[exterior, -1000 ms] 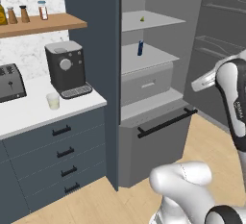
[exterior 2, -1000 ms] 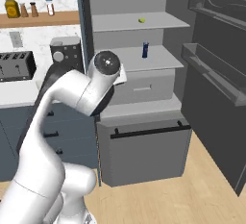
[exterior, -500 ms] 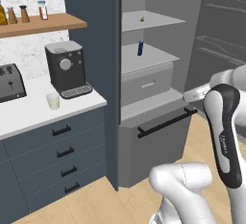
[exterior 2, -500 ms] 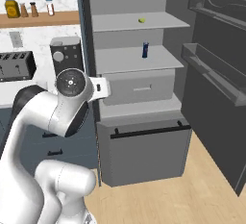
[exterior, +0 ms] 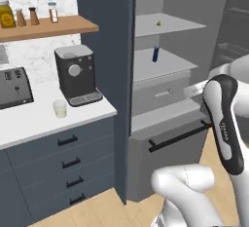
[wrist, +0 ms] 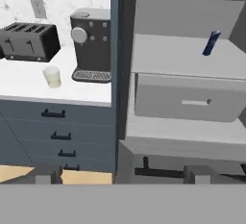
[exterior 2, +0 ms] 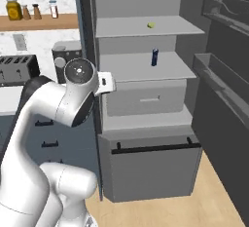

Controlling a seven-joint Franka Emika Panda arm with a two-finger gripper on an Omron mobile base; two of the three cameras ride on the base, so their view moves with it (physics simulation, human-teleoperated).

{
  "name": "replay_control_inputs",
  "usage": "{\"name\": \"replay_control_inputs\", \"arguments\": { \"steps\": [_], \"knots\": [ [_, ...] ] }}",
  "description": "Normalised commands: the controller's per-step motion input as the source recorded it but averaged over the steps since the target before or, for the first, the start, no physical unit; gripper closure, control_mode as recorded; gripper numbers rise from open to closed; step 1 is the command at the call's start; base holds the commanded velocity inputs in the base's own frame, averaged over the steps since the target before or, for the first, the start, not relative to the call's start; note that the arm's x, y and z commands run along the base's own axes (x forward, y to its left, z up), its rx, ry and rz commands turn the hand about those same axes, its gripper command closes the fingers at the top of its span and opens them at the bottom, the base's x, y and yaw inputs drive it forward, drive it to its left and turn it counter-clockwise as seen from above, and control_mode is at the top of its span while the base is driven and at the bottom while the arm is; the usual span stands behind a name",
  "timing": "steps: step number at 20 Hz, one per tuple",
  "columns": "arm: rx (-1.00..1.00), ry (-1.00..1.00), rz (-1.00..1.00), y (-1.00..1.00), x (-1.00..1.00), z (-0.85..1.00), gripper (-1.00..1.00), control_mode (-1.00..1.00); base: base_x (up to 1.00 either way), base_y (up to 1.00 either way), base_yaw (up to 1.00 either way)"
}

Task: Grab a lemon wedge from the fridge and one ice cube from the ice bowl, and put them in the glass of lemonade.

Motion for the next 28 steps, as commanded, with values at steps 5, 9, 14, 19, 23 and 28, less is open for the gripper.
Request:
{"name": "replay_control_inputs", "arguments": {
  "steps": [5,9,14,19,23,28],
  "knots": [
    [0.00,0.00,0.00,0.00,0.00,0.00,-1.00,1.00,0.89,0.14,0.14],
    [0.00,0.00,0.00,0.00,0.00,0.00,-1.00,1.00,0.00,-0.36,-0.01],
    [0.00,0.00,0.00,0.00,0.00,0.00,-1.00,1.00,-0.31,-0.26,-0.15],
    [0.00,0.00,0.00,0.00,0.00,0.00,-1.00,1.00,0.16,-0.75,0.08],
    [0.00,0.00,0.00,0.00,0.00,0.00,-1.00,1.00,0.02,-1.00,0.01],
    [0.00,0.00,0.00,0.00,0.00,0.00,-1.00,1.00,0.39,-0.25,0.00]
  ]
}}
